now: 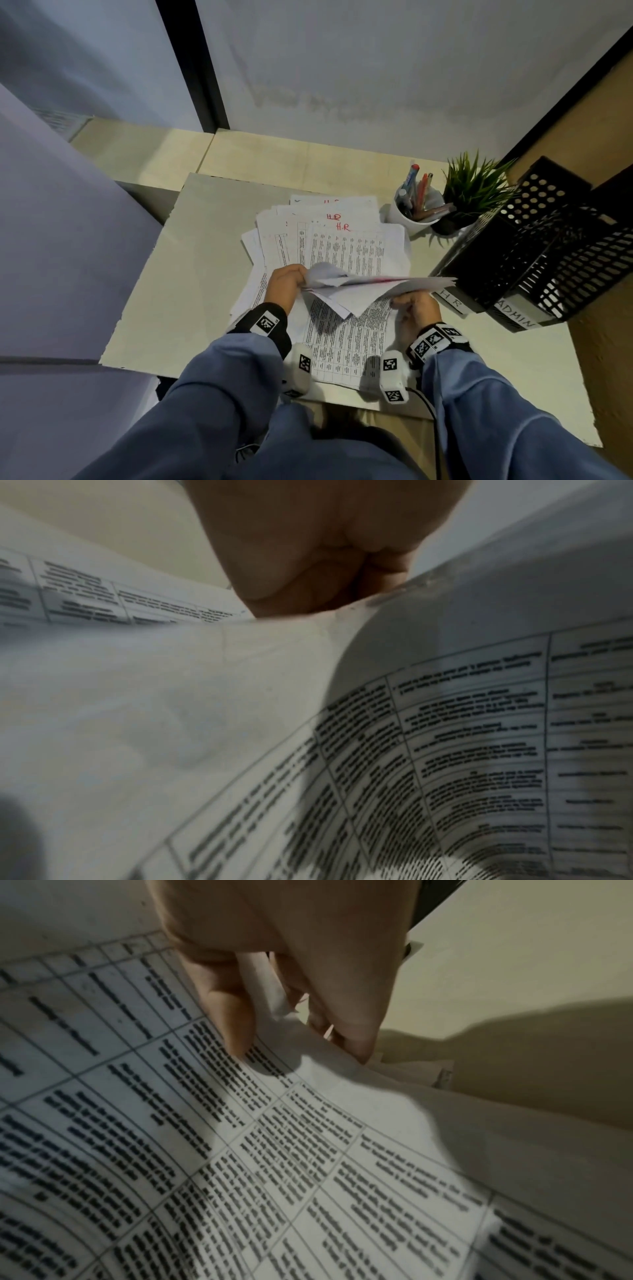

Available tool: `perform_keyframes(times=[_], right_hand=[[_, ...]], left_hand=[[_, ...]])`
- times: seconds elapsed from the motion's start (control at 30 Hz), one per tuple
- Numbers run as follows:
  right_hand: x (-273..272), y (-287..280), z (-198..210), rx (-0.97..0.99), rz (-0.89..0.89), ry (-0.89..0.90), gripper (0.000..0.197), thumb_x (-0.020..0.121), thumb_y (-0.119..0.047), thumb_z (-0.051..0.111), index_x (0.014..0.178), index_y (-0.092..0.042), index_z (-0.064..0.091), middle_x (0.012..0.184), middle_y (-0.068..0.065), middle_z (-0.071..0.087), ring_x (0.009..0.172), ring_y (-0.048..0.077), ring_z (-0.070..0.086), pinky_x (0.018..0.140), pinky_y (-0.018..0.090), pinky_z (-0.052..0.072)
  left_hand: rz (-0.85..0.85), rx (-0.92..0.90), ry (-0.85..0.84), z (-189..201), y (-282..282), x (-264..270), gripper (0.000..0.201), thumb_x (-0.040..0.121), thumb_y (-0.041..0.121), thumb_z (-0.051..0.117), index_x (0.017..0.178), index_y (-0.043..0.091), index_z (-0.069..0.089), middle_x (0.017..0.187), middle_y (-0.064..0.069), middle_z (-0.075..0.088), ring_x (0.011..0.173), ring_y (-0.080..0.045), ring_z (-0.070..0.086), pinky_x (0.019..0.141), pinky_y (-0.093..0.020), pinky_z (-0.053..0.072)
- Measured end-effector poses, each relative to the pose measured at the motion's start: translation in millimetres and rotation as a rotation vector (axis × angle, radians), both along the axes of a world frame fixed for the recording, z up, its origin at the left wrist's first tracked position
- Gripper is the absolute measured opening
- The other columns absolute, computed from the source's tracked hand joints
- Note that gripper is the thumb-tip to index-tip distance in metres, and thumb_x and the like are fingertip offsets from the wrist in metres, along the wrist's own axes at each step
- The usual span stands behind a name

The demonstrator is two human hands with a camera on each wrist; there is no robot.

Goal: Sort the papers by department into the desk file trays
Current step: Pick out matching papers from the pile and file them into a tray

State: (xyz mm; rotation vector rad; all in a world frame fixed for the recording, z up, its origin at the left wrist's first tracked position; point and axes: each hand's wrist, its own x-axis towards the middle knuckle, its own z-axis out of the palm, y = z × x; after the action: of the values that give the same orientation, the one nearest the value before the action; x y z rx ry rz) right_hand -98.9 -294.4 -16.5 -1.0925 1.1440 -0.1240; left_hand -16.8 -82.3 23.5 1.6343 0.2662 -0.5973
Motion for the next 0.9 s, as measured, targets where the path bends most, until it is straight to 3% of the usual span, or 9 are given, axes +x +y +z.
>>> perform_keyframes(times=[0.07, 0.13, 0.17, 0.23, 0.33, 0.43, 0.63, 0.8, 0.9], right_hand=[[3.5, 1.5, 4.3, -0.009, 0.023, -0.013, 0.017, 0.065, 0.014, 0.054, 0.061, -0.002, 0.053, 0.058, 0.006, 0.056, 0.060, 0.019, 0.050, 0.063, 0.028, 0.046], [7.7, 1.0, 10.1, -0.004, -0.017, -0.087, 0.017, 0.063, 0.017, 0.055, 0.067, 0.000, 0.056, 0.072, 0.010, 0.059, 0.072, 0.023, 0.057, 0.073, 0.033, 0.047], [10.0, 0.9, 18.1, -0.002, 0.002, -0.101, 0.020, 0.065, 0.019, 0.054, 0.076, 0.003, 0.058, 0.082, 0.014, 0.064, 0.081, 0.027, 0.060, 0.075, 0.034, 0.050], [16.5, -1.6, 31.4, 0.037, 0.060, -0.118, 0.032, 0.069, 0.021, 0.052, 0.094, 0.003, 0.061, 0.098, 0.020, 0.069, 0.090, 0.031, 0.065, 0.079, 0.038, 0.055], [25.7, -5.5, 58.7, 0.056, 0.092, -0.200, 0.026, 0.078, 0.015, 0.053, 0.096, 0.001, 0.063, 0.097, 0.016, 0.071, 0.086, 0.029, 0.068, 0.077, 0.037, 0.056], [31.6, -4.8, 86.1, -0.147, 0.110, -0.341, 0.022, 0.082, 0.008, 0.056, 0.084, -0.011, 0.066, 0.081, 0.001, 0.074, 0.081, 0.024, 0.067, 0.066, 0.026, 0.055], [12.6, 7.8, 116.4, -0.362, 0.139, -0.490, 0.037, 0.077, 0.016, 0.058, 0.086, -0.020, 0.060, 0.077, -0.006, 0.066, 0.071, 0.000, 0.064, 0.062, 0.015, 0.053], [-0.8, 25.2, 80.6, -0.343, 0.281, -0.243, 0.032, 0.077, 0.015, 0.060, 0.079, -0.017, 0.058, 0.081, 0.000, 0.061, 0.095, 0.027, 0.062, 0.077, 0.037, 0.058], [-0.4, 12.4, 88.2, -0.291, 0.239, -0.234, 0.025, 0.079, 0.011, 0.059, 0.093, -0.009, 0.060, 0.084, -0.002, 0.061, 0.093, 0.022, 0.062, 0.060, 0.015, 0.052]], left_hand=[[0.001, -0.013, -0.010, 3.9, -0.2, 3.8, 0.050, 0.079, -0.007, 0.041, 0.042, 0.022, 0.058, 0.046, 0.006, 0.052, 0.058, -0.023, 0.043, 0.052, -0.023, 0.035], [-0.051, -0.038, -0.014, 6.6, 0.0, 5.4, 0.028, 0.093, 0.029, 0.046, 0.096, 0.020, 0.073, 0.097, -0.001, 0.071, 0.094, -0.027, 0.058, 0.082, -0.028, 0.047], [-0.083, -0.061, 0.019, 6.3, 0.5, 5.5, 0.051, 0.088, 0.058, 0.046, 0.122, 0.024, 0.061, 0.124, 0.004, 0.062, 0.115, -0.021, 0.054, 0.100, -0.032, 0.041], [-0.132, -0.143, 0.052, 14.8, -1.2, 4.1, 0.097, 0.058, 0.089, 0.047, 0.134, 0.029, 0.047, 0.136, 0.007, 0.053, 0.124, -0.014, 0.049, 0.107, -0.038, 0.035], [-0.173, -0.148, -0.123, 40.0, -14.6, 2.9, 0.062, 0.063, 0.058, 0.074, 0.113, 0.025, 0.058, 0.116, -0.003, 0.066, 0.106, -0.026, 0.063, 0.091, -0.047, 0.052], [-0.066, 0.010, -0.329, 59.3, -27.9, 5.3, 0.013, 0.082, 0.015, 0.065, 0.091, 0.022, 0.060, 0.097, -0.011, 0.067, 0.088, -0.030, 0.066, 0.078, -0.048, 0.058], [-0.021, -0.021, -0.521, 66.4, -29.6, -2.4, 0.029, 0.086, 0.008, 0.061, 0.092, 0.035, 0.055, 0.085, 0.014, 0.060, 0.071, 0.011, 0.058, 0.061, -0.009, 0.051], [-0.046, 0.131, -0.249, 24.8, -26.0, -18.2, 0.022, 0.086, 0.020, 0.064, 0.107, 0.012, 0.062, 0.093, -0.003, 0.066, 0.084, -0.021, 0.064, 0.060, -0.018, 0.046], [-0.143, 0.139, -0.305, 33.0, -33.7, -15.9, 0.014, 0.090, 0.024, 0.060, 0.099, 0.014, 0.064, 0.083, -0.002, 0.067, 0.075, -0.016, 0.063, 0.058, -0.017, 0.046]])
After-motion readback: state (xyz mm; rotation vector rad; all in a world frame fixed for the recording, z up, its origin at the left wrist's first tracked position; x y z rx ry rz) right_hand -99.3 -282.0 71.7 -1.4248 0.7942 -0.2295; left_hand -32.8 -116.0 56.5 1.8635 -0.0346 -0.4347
